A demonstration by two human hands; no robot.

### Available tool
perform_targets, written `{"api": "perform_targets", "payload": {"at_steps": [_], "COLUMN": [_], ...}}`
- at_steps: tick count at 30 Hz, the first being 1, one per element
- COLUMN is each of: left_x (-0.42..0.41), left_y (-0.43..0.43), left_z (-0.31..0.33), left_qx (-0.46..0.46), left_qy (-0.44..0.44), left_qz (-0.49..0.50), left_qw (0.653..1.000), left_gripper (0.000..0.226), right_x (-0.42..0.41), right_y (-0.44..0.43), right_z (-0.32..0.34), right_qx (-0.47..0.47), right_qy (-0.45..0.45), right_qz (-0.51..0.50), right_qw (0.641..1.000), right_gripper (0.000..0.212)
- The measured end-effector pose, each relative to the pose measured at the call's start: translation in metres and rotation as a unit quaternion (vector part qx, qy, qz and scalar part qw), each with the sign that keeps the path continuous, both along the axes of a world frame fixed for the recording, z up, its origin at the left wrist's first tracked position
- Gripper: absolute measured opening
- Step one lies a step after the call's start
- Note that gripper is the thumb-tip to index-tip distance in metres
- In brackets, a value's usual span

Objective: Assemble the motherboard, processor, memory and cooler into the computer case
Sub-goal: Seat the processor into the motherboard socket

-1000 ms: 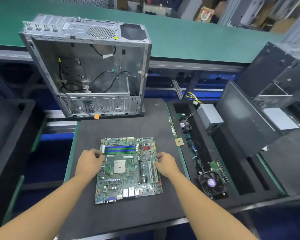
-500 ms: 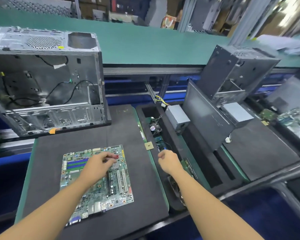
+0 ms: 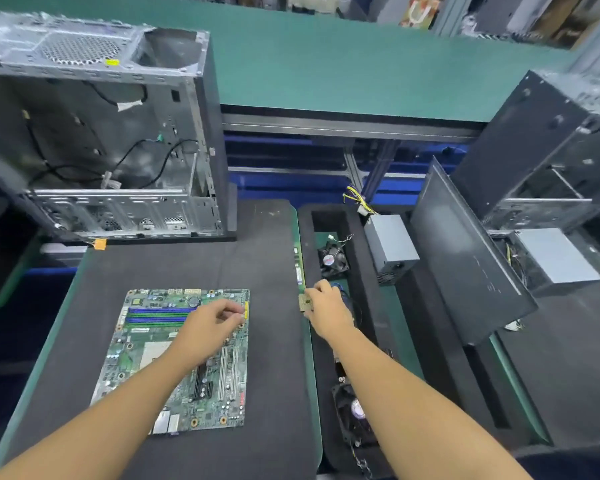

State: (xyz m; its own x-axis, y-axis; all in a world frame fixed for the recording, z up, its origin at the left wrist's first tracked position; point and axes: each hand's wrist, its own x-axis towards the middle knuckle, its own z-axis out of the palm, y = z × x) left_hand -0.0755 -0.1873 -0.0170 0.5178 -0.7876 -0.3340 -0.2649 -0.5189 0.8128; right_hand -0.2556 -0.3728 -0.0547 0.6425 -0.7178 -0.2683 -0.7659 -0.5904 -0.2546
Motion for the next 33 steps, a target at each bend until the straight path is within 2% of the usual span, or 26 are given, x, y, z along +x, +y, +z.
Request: {"api": "perform_targets", "payload": {"at_steps": [4,6,9,11,14,17,20,21,24,28,33], "left_x": [0.001,0.001,0.004,0.009,0.017,0.025,0.038,0.044,0.062,0.086,0.103], "left_y": [0.003,0.007,0.016,0.022,0.029,0.039,0.057,0.063,0.083,0.101,0.110], "left_z": [0.004,0.008,0.014,0.019,0.030,0.044,0.052,0.053,0.048,0.038,0.030], "left_qx": [0.004,0.003,-0.010,-0.022,-0.065,-0.100,-0.121,-0.125,-0.132,-0.148,-0.174], "left_qy": [0.006,0.010,0.019,0.028,0.063,0.103,0.145,0.148,0.136,0.001,-0.123], "left_qz": [0.024,0.041,0.057,0.060,0.042,-0.022,-0.074,-0.085,-0.102,-0.137,-0.153], "left_qw": [1.000,0.999,0.998,0.998,0.995,0.989,0.979,0.977,0.977,0.979,0.965], "left_gripper": [0.009,0.010,0.012,0.012,0.014,0.031,0.058,0.065,0.067,0.050,0.037], "right_x": [0.000,-0.003,-0.004,0.001,0.018,0.041,0.061,0.066,0.080,0.098,0.109], "right_y": [-0.012,-0.014,-0.007,0.006,0.038,0.078,0.111,0.118,0.139,0.160,0.177], "right_z": [-0.004,-0.002,0.009,0.022,0.046,0.053,0.052,0.052,0.051,0.047,0.047], "right_qx": [-0.011,-0.007,0.019,0.089,0.299,0.456,0.601,0.623,0.634,0.625,0.615], "right_qy": [0.004,-0.025,-0.115,-0.217,-0.350,-0.405,-0.442,-0.442,-0.429,-0.423,-0.426], "right_qz": [0.041,0.043,0.019,-0.042,-0.126,-0.109,-0.058,-0.043,-0.048,-0.063,-0.101], "right_qw": [0.999,0.999,0.993,0.971,0.879,0.785,0.663,0.644,0.642,0.654,0.656], "right_gripper": [0.034,0.035,0.036,0.035,0.029,0.028,0.034,0.036,0.051,0.048,0.052]}}
